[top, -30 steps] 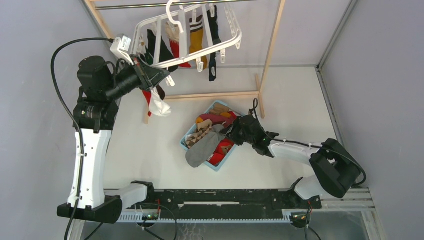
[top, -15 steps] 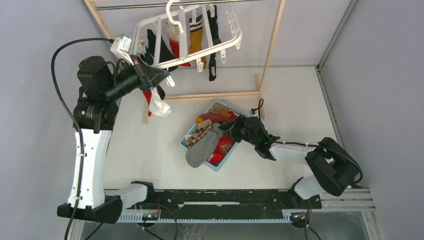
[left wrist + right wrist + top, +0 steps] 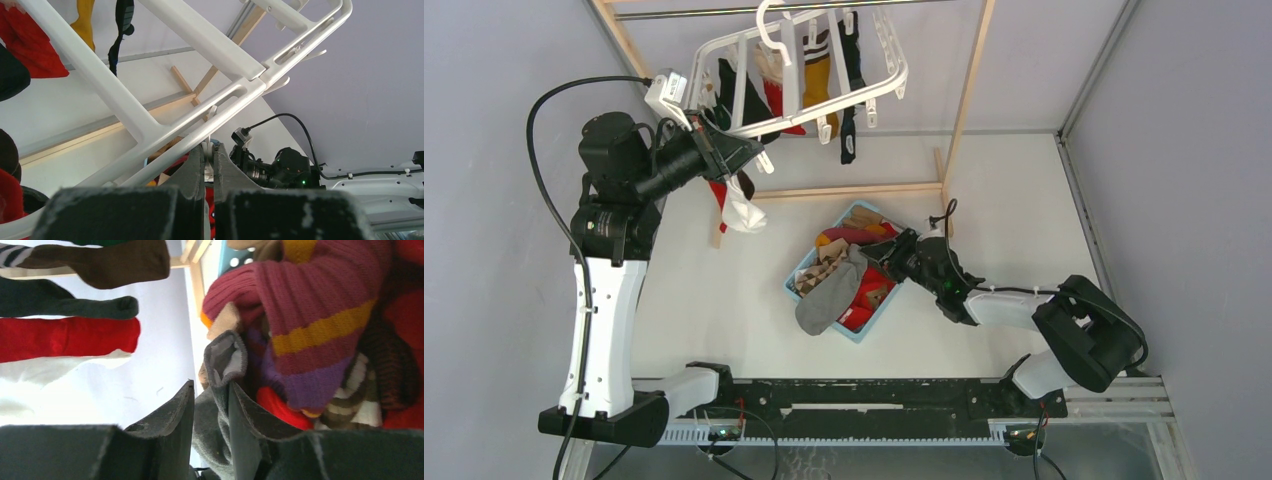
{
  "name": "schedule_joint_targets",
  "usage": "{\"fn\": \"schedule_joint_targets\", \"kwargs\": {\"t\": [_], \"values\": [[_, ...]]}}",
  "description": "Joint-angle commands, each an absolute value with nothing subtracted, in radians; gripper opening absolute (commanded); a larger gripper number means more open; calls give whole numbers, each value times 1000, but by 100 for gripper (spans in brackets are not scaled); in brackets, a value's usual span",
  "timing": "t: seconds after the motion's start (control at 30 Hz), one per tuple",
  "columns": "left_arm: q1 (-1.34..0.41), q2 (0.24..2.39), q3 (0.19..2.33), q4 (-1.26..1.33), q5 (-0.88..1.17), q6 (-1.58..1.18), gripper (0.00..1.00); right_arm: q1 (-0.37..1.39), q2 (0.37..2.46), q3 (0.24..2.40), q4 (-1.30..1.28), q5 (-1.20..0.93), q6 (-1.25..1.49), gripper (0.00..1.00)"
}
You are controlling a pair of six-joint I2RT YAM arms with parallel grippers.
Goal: Clip the socks to the hanger
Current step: Pick up the sock from the bin.
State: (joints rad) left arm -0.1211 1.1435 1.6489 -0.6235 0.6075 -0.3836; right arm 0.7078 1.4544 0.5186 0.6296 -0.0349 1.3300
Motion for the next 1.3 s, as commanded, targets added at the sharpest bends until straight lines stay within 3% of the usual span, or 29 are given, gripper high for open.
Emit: {"fn": "schedule_joint_targets", "kwargs": {"t": [0.0, 0.1, 0.33, 0.43, 0.73, 0.93, 1.27], "values": [[-120, 1132, 1697, -666, 661, -372, 0, 724, 1430, 561, 552, 37, 1276, 38], [-120, 1131, 1695, -666, 662, -372, 0, 722, 1433, 566, 560, 57, 1246, 32], [-120, 1131, 1696, -666, 662, -373, 0, 711, 1388, 628, 562, 44, 1102, 0], [-120, 1130, 1697, -666, 661, -376, 0, 715, 1318, 675, 562, 14, 976, 0], [-120, 1131, 1701, -652, 697, -408, 0, 713, 1253, 919, 527, -440, 739, 0], [-119, 1124, 1683, -611, 757, -454, 0, 710, 1323, 1016, 633, -767, 800, 0], [-119, 1115, 1656, -562, 844, -503, 0, 740, 1485, 1155, 846, -877, 951, 0]]}}
